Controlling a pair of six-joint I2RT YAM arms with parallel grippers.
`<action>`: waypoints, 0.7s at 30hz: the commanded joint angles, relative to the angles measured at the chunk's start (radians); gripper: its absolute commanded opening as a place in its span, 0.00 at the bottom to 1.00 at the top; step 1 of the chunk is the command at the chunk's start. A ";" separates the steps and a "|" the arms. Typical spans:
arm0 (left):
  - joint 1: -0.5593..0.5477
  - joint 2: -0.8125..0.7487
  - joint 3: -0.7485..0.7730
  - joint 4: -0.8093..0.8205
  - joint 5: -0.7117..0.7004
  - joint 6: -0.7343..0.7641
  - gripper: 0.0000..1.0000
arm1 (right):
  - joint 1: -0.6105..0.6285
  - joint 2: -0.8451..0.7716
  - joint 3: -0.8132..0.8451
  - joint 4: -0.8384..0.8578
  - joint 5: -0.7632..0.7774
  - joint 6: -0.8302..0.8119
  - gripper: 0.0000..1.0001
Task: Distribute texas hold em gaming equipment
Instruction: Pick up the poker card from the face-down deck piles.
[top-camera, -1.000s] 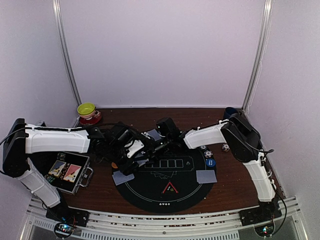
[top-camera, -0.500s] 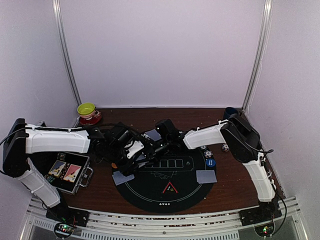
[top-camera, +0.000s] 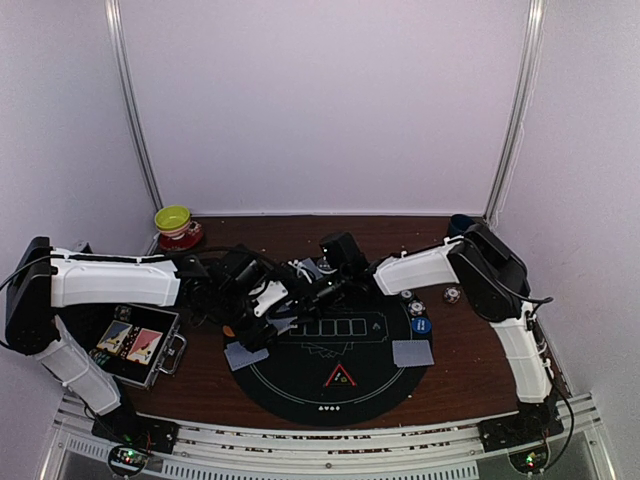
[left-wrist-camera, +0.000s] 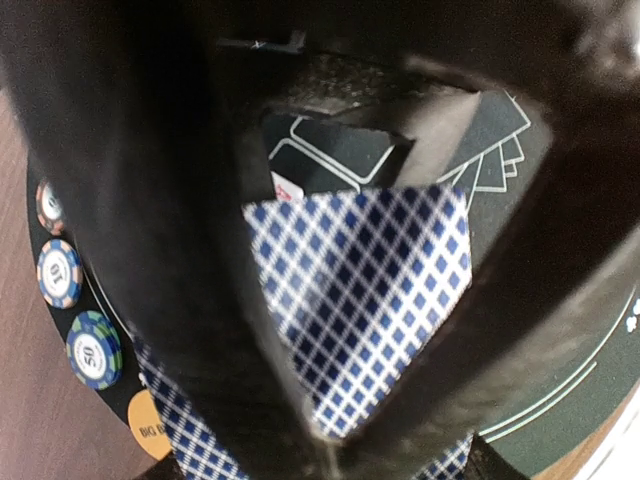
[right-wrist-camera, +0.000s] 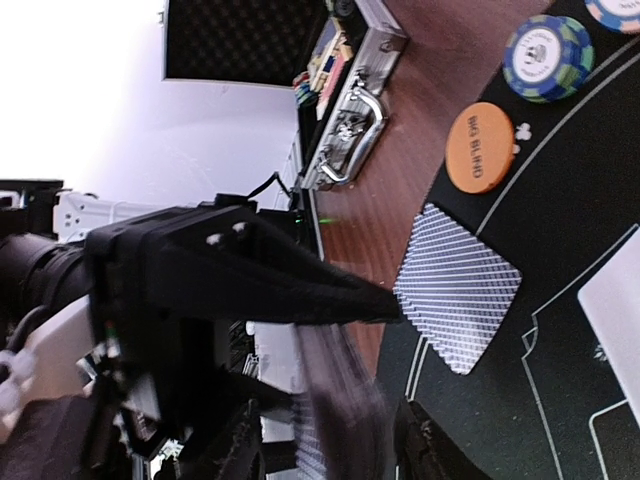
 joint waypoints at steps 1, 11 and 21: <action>-0.004 -0.021 -0.003 0.030 -0.009 0.006 0.65 | -0.014 -0.095 -0.035 0.099 -0.046 0.055 0.47; -0.002 -0.020 -0.006 0.030 -0.009 0.004 0.65 | -0.045 -0.109 -0.030 -0.065 -0.007 -0.086 0.29; -0.003 -0.011 -0.002 0.029 -0.010 0.006 0.65 | -0.059 -0.096 -0.012 -0.140 0.011 -0.148 0.18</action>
